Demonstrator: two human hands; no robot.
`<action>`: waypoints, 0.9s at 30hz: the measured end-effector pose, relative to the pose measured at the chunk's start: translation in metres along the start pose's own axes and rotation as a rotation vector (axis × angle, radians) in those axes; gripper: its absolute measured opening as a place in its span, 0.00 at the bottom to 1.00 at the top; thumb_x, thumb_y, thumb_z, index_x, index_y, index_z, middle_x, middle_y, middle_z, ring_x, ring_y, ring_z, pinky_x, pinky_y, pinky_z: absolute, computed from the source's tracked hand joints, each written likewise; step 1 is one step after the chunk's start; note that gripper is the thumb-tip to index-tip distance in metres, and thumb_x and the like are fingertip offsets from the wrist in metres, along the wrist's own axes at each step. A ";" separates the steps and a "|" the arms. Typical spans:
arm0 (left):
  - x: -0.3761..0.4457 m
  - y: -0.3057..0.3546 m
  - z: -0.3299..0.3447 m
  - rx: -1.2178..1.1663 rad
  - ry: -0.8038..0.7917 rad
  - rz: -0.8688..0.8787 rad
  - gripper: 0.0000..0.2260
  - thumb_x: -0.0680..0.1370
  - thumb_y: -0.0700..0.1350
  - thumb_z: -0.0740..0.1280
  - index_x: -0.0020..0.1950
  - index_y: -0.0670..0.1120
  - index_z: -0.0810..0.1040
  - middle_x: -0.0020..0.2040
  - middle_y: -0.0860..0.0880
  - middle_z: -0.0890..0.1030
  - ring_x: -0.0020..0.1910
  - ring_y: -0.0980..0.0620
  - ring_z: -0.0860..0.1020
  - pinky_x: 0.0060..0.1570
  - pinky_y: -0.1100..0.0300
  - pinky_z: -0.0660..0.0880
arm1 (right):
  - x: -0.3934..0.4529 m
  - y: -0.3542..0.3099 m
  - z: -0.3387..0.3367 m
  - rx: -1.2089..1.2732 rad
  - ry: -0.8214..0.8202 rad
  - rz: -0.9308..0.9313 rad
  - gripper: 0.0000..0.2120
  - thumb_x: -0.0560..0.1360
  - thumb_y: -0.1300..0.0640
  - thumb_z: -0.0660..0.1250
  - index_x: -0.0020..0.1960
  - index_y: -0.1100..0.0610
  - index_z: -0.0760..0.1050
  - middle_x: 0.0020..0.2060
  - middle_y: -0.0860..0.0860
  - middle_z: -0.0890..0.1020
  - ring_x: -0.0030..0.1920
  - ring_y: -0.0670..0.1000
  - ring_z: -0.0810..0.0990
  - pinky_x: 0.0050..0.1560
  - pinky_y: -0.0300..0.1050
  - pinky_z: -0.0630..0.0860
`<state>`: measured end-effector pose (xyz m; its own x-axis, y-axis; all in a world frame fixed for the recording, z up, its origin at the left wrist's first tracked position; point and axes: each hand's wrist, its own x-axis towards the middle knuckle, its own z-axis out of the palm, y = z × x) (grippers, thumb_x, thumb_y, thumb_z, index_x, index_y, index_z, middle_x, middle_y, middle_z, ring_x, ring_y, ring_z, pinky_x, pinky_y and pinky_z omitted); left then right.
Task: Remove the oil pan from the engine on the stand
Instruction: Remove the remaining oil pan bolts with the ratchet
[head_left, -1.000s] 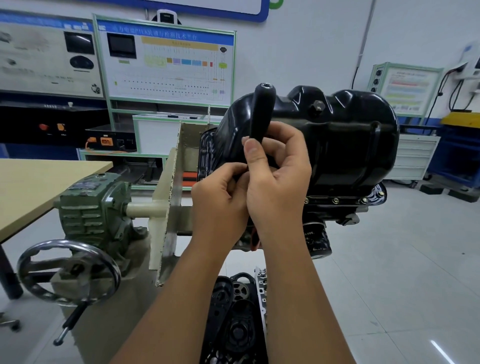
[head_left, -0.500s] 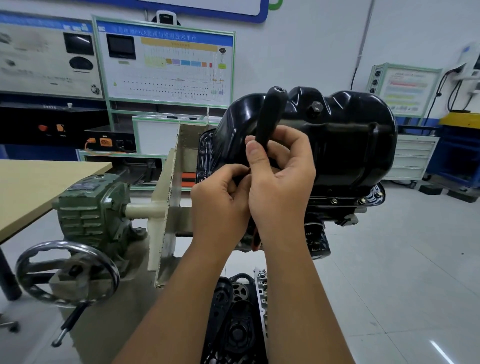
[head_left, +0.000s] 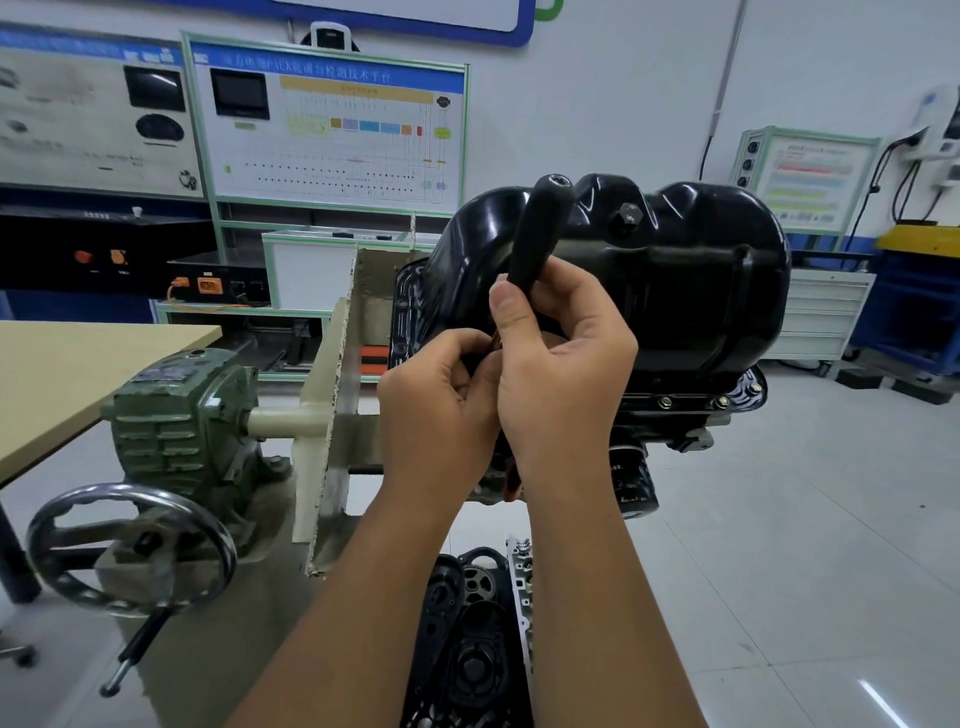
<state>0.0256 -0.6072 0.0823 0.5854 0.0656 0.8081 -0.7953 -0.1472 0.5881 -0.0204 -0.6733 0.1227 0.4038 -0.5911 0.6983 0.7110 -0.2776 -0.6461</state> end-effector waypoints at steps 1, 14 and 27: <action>0.000 0.000 0.000 0.004 -0.004 0.003 0.04 0.75 0.46 0.71 0.47 0.48 0.85 0.28 0.52 0.74 0.28 0.54 0.71 0.29 0.57 0.69 | 0.000 0.000 0.000 0.011 -0.013 0.004 0.10 0.77 0.65 0.74 0.57 0.60 0.81 0.46 0.50 0.86 0.50 0.48 0.86 0.53 0.47 0.83; 0.000 0.000 -0.003 -0.009 -0.017 -0.014 0.04 0.75 0.46 0.70 0.46 0.48 0.84 0.29 0.53 0.75 0.29 0.53 0.71 0.30 0.62 0.67 | -0.002 -0.001 0.000 0.002 -0.043 0.020 0.08 0.76 0.63 0.76 0.55 0.59 0.82 0.44 0.49 0.85 0.43 0.45 0.85 0.46 0.45 0.84; 0.000 0.003 -0.001 -0.054 -0.027 -0.018 0.07 0.76 0.44 0.69 0.40 0.56 0.80 0.30 0.55 0.77 0.29 0.55 0.72 0.30 0.64 0.67 | -0.003 0.002 0.001 0.029 -0.043 0.039 0.08 0.75 0.64 0.76 0.53 0.60 0.82 0.43 0.50 0.87 0.42 0.47 0.86 0.45 0.44 0.83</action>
<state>0.0229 -0.6063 0.0840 0.6030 0.0408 0.7967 -0.7917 -0.0926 0.6039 -0.0196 -0.6709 0.1199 0.4553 -0.5675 0.6861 0.7105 -0.2329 -0.6641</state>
